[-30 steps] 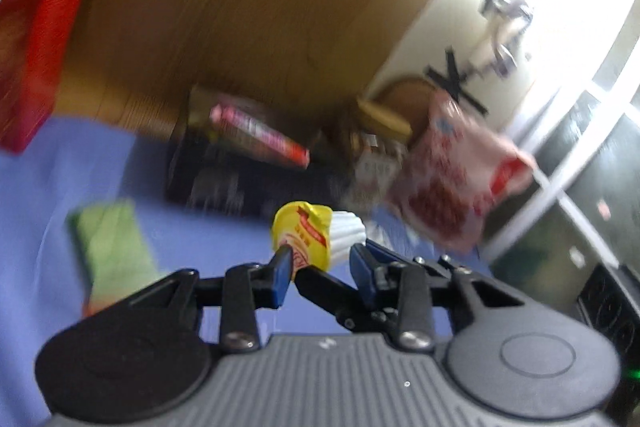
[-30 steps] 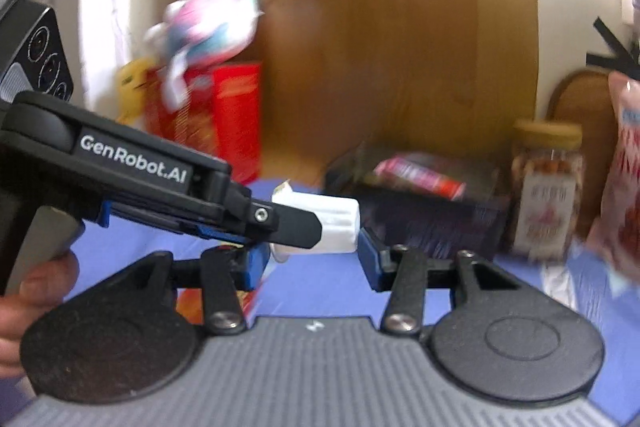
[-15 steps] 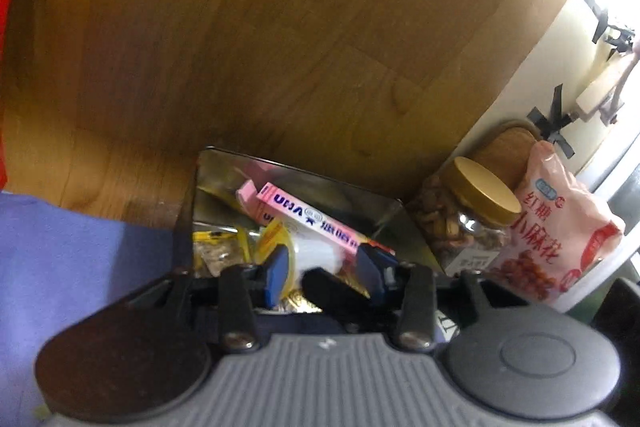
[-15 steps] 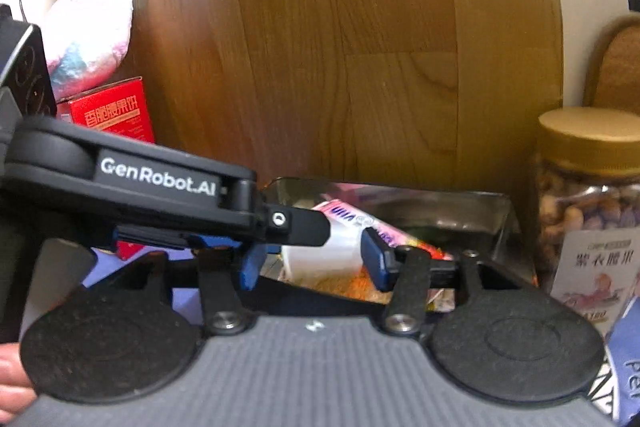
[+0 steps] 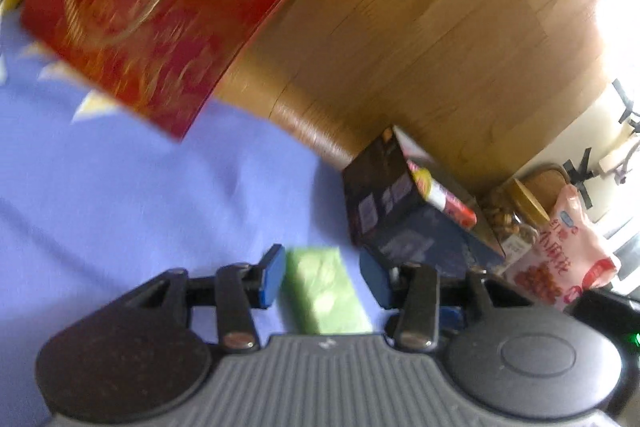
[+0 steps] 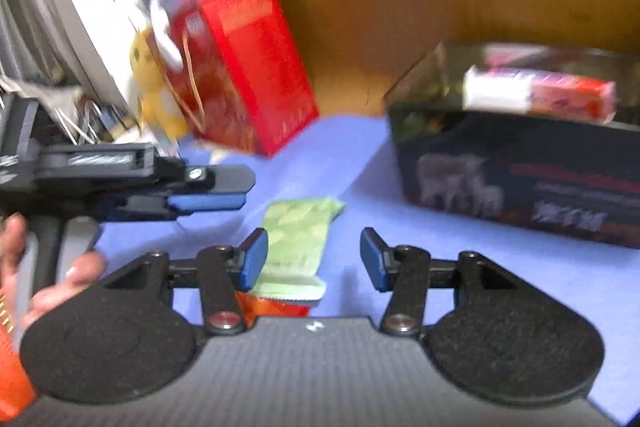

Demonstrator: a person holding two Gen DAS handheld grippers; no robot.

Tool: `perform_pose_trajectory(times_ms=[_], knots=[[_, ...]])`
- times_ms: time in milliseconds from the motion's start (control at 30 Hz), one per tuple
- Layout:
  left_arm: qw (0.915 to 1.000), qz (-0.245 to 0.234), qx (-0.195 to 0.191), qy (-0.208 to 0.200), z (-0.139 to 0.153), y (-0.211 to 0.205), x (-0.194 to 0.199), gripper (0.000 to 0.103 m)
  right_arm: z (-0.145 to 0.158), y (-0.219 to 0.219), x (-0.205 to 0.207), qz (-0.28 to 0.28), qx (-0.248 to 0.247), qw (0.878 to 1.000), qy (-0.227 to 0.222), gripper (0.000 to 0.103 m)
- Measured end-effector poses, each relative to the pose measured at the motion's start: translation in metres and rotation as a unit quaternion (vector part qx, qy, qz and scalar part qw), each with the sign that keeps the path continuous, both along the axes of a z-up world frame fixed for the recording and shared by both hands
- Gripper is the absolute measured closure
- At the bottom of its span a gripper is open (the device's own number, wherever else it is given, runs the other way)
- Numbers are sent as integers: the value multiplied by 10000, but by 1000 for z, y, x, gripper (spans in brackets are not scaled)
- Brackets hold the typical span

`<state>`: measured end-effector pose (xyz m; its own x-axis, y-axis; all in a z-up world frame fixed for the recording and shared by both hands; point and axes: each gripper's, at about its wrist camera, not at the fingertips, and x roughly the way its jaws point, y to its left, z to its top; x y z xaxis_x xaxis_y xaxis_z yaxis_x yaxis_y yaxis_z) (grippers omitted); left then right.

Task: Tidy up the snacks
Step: 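Grasp the light green packet on the cloth with the left tool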

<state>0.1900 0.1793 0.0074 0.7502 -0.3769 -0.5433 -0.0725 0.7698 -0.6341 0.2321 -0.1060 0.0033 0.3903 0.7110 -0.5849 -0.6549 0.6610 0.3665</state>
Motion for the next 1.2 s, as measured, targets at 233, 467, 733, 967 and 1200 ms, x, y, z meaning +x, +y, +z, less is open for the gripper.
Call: perform_pose_trajectory(times_ms=[233,467,733,967,1200], knots=[[9997,-180,-6,186,-17,-28,-4,74,-1,23,-29,125,-556,9982,-178,69],[9969,-509,-47,-592,29,-48,-56,73,44,-13,-96,-284,-315,9926,-1141,69],[9921,-1029,585,-416,6,-95,-126,73,11,-44,-173,-667,-234,9948,-734,69],[9921,-1050,674,-146,-16,-99,-137,72,-9,-49,-207,-450,-251,9982,-306,68],[9946,-693,720,-263,0,-85,-148,67,-5,-23,-222,103,-203,9981,-573,67]])
